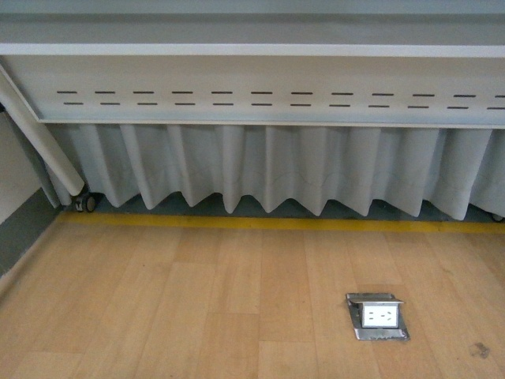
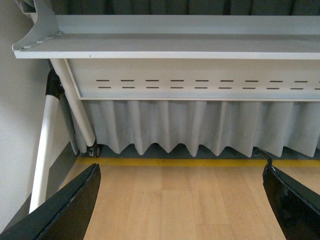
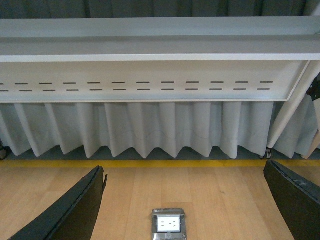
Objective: Wind up and store yellow beetle toy
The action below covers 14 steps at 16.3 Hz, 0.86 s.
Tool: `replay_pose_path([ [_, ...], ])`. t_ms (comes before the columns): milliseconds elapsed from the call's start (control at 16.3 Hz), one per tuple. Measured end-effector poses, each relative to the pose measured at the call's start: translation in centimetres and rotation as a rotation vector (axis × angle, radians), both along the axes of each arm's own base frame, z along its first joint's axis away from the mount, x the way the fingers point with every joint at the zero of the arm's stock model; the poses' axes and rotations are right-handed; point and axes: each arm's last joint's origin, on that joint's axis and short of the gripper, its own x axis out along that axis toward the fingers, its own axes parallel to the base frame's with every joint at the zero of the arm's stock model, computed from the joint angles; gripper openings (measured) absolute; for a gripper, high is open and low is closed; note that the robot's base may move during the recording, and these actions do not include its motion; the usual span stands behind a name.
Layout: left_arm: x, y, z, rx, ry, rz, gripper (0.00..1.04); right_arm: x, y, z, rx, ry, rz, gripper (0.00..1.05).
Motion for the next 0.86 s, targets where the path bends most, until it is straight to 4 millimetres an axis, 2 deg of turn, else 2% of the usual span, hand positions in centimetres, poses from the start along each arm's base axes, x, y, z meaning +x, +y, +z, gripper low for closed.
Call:
replay_pose_path([
  [861, 0.0, 0.0, 0.01, 0.0, -0.001, 0.0, 0.98, 0.0, 0.0, 0.01, 0.0, -0.001, 0.0, 0.98],
])
